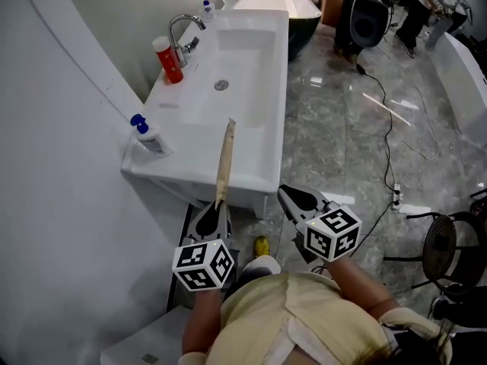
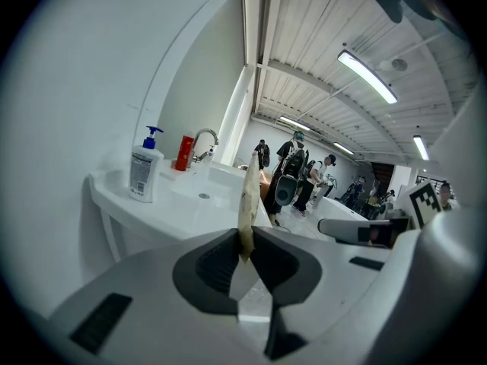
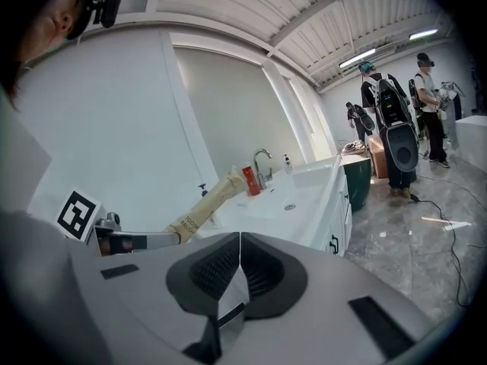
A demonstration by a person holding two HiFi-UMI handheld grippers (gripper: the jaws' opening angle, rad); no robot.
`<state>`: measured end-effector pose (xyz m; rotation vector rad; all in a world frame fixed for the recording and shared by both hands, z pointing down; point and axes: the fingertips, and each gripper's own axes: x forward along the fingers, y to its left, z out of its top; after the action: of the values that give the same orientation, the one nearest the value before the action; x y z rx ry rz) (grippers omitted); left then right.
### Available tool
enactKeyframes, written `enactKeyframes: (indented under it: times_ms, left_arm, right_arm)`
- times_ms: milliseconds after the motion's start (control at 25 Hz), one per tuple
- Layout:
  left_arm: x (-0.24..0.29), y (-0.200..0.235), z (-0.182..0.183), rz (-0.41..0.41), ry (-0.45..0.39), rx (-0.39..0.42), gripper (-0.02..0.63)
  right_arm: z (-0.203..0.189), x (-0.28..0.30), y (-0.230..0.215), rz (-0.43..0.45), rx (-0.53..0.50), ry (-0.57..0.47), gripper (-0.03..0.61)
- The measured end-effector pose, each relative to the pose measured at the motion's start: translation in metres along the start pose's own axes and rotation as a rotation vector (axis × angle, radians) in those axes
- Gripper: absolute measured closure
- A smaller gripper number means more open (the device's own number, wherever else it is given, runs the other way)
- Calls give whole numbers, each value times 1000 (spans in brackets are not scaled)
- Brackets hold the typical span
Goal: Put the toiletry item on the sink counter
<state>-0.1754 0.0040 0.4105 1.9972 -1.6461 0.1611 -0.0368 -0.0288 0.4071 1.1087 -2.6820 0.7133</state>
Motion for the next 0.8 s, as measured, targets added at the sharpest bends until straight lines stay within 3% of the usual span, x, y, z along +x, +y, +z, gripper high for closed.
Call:
enactKeyframes:
  times_ms: [800]
  left_arm:
    - [70, 55, 57, -44, 2, -6, 538]
  right_arm:
    - [43, 84, -20, -54, -29, 17, 551]
